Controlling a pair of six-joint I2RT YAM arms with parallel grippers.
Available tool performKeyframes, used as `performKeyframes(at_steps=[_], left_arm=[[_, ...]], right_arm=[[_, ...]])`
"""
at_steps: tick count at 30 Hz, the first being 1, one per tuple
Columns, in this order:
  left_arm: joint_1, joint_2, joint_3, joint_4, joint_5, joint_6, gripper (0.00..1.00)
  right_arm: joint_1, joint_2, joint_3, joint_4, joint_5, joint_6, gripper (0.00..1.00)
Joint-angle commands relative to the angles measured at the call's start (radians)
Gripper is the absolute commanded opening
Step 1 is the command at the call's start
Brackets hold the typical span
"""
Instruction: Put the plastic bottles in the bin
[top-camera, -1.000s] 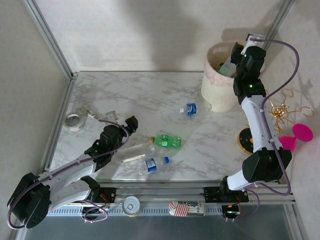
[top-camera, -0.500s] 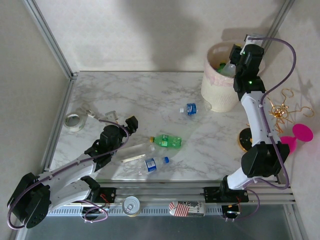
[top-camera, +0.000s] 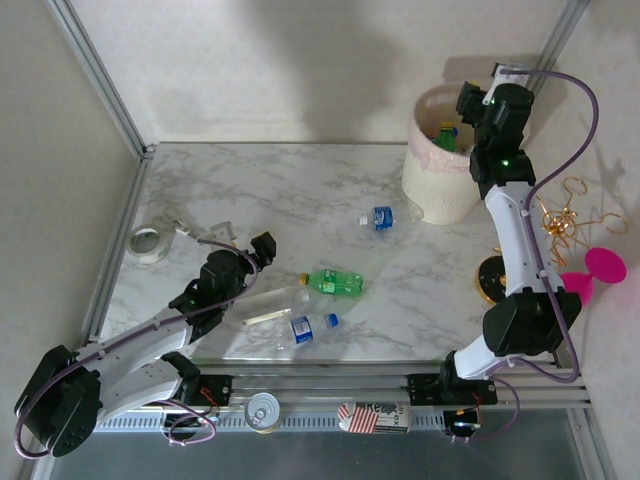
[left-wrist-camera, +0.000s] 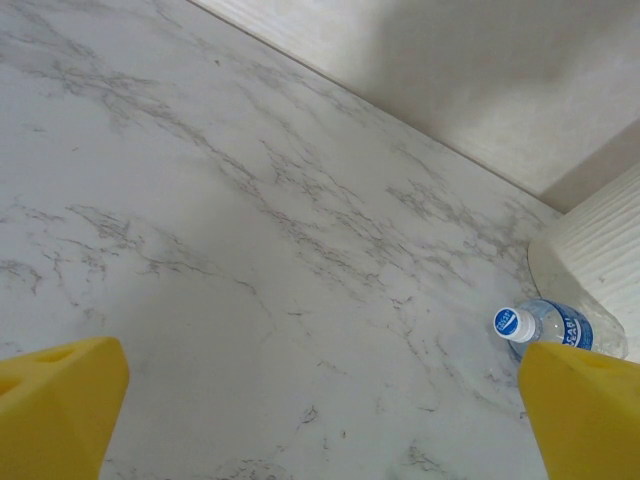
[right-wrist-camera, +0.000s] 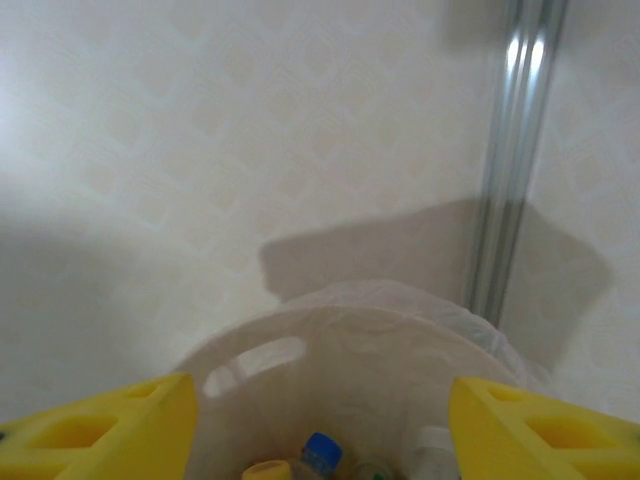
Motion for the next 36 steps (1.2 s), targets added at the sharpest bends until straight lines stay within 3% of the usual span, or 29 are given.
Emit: performKeyframes(at_steps=[1,6,12,19,28,36], left_arm=[[0.015,0.008,0.019,0.013,0.000,-0.015,1.00],[0.037,-0.004,0.016,0.020,-0.001,-0.031,0.99],[0.068,-0.041,-0.012,0.030,-0.005,-0.051,0.99],[0.099,-0.077,-0.053,0.034,0.000,-0.073,1.00],[0.114,-0.097,-0.096,0.041,0.018,-0.095,1.00],[0.123,-0.114,-0.102,0.025,0.031,-0.090,1.00]], right_arm=[[0.013,-0.065,0.026,-0.017,-0.139,0.045,0.69],[0.106,-0.091,0.002,-0.073,-0.274,0.055,0.72],[0.279,-0.104,-0.106,-0.113,-0.281,0.095,0.77],[0.404,-0.059,-0.262,-0.157,-0.242,0.153,0.81],[0.420,0.054,-0.381,-0.189,-0.036,0.216,0.90],[0.418,0.265,-0.310,-0.144,-0.105,0.208,0.92]])
